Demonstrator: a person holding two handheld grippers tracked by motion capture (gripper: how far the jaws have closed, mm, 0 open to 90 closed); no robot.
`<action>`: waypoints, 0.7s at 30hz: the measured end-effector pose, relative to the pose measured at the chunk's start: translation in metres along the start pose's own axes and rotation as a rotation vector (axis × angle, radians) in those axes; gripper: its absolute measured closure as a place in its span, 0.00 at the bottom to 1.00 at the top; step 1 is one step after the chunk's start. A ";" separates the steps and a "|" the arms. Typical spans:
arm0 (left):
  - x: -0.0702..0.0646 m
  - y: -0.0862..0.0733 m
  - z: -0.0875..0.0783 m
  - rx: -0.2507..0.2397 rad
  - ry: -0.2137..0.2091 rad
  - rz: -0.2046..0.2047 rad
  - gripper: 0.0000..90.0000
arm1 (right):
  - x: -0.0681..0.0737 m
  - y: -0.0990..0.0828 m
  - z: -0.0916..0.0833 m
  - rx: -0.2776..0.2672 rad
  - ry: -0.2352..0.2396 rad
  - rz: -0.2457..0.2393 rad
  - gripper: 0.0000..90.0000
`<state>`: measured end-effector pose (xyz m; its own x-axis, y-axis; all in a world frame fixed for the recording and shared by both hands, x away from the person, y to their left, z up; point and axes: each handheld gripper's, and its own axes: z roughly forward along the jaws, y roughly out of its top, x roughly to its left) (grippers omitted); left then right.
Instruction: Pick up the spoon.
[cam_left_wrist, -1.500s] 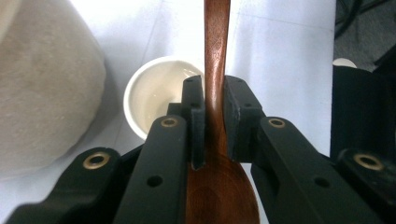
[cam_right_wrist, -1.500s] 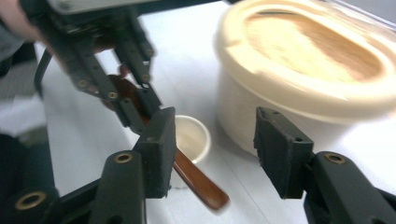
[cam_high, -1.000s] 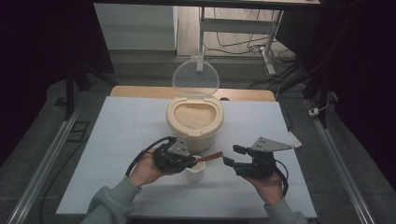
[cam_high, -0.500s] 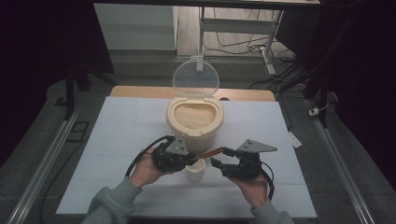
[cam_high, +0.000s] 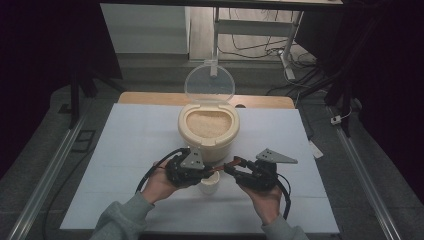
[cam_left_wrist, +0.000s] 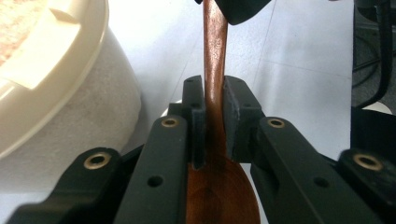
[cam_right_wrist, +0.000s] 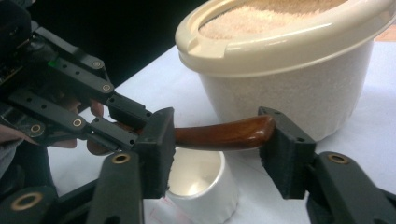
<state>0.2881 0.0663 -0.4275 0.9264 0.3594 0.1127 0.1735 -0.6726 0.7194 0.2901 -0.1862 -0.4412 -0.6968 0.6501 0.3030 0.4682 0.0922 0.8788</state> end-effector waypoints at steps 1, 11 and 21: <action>0.000 0.000 0.000 -0.002 0.003 0.001 0.88 | 0.000 0.000 -0.001 -0.006 0.005 0.010 0.55; -0.001 0.000 -0.003 -0.009 0.025 0.011 0.88 | 0.003 0.004 -0.002 -0.069 0.032 0.029 0.67; -0.002 0.000 -0.001 -0.004 0.017 0.025 0.88 | 0.002 0.006 -0.005 -0.103 0.105 0.039 0.81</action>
<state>0.2859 0.0662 -0.4266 0.9247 0.3532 0.1422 0.1489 -0.6792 0.7187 0.2888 -0.1877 -0.4335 -0.7346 0.5691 0.3694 0.4412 -0.0130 0.8973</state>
